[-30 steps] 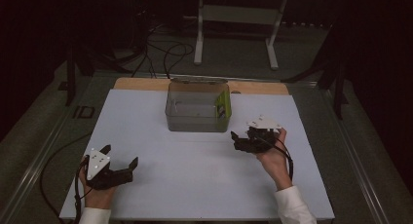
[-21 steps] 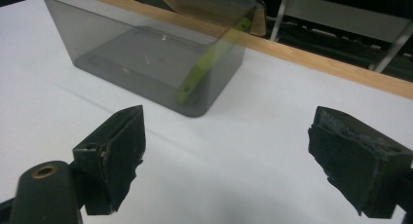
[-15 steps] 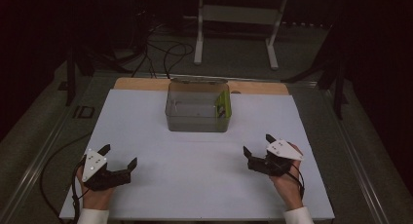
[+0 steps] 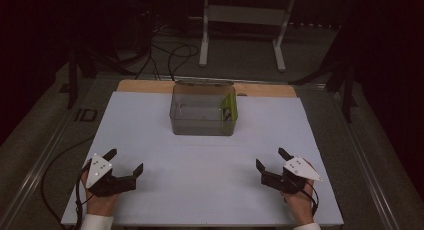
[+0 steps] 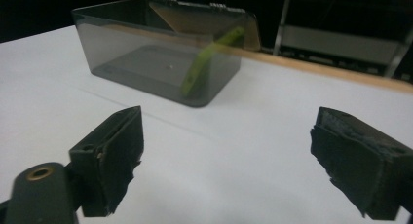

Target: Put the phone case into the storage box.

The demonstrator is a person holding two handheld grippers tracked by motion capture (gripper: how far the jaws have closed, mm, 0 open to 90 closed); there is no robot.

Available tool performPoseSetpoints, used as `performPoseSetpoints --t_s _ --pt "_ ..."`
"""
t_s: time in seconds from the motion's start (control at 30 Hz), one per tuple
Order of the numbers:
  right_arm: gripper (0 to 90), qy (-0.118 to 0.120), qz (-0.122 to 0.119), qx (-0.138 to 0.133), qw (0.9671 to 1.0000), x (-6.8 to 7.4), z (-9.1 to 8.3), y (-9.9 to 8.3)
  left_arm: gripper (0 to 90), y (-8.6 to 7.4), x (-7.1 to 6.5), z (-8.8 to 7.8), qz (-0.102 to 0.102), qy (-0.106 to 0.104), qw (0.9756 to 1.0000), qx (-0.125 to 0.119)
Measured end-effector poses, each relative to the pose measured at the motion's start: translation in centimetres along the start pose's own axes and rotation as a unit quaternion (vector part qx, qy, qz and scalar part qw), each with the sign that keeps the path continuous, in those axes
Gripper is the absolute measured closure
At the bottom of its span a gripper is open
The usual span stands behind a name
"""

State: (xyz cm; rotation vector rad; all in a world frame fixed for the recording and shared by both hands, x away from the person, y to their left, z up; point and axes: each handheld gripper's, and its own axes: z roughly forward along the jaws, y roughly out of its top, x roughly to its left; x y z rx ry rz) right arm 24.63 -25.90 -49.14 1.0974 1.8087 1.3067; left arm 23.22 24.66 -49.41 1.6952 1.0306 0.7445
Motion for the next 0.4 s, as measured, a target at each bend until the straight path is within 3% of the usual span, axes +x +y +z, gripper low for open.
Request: performPoseSetpoints --t_s 0.3,0.4 --pt "12.6 0.001 0.006 -0.013 0.9999 -0.40 -0.66 -0.46 0.0 -0.21 0.37 -0.07 -0.002 0.020 0.9998 -0.001" --pt "12.0 0.002 0.007 -0.013 0.9999 -0.45 -0.65 -0.48 0.0 -0.30 0.48 0.16 -0.004 0.026 0.9996 0.011"
